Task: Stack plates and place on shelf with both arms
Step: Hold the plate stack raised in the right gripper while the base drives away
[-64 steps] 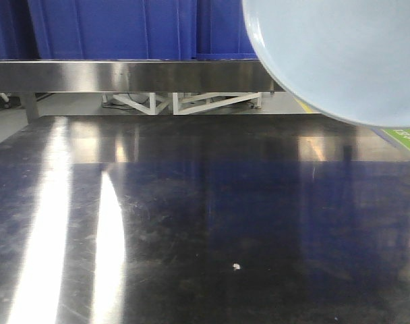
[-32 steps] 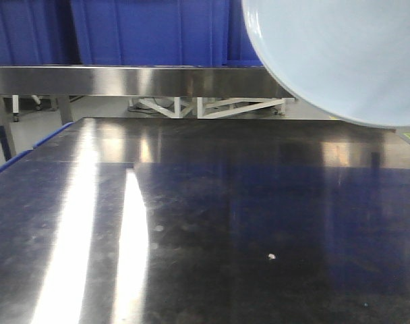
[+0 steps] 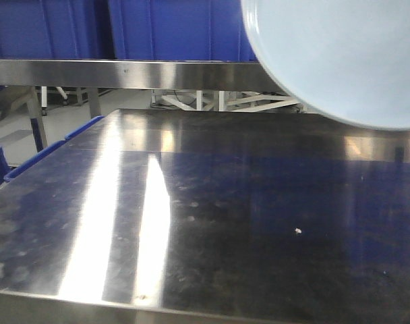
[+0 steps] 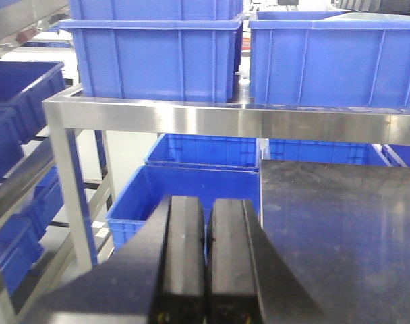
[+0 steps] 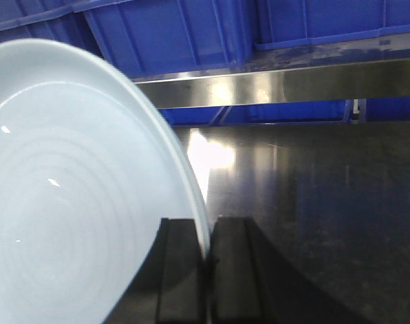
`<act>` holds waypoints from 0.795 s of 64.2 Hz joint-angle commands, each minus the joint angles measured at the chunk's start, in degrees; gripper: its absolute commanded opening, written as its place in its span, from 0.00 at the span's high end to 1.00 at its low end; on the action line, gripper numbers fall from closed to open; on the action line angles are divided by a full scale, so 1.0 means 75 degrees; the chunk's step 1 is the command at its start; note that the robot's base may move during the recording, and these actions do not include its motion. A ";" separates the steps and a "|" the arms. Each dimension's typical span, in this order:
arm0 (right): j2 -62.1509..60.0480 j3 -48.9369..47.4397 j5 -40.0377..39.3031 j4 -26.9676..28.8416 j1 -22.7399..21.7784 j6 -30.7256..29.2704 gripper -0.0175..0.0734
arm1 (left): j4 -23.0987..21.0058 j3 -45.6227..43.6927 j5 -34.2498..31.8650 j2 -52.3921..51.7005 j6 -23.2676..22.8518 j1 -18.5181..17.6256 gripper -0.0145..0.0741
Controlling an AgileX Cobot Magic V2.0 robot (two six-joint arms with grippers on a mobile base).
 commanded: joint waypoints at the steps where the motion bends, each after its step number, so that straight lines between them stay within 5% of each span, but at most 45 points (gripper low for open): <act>1: -0.0016 -0.0223 -0.0810 -0.0015 -0.0052 -0.0022 0.78 | -0.0045 -0.0228 -0.0633 0.0006 -0.0070 0.0016 0.74; 51: -0.0016 -0.0223 -0.0804 -0.0015 -0.0052 -0.0022 0.78 | -0.0045 -0.0228 -0.0633 0.0006 -0.0070 0.0016 0.74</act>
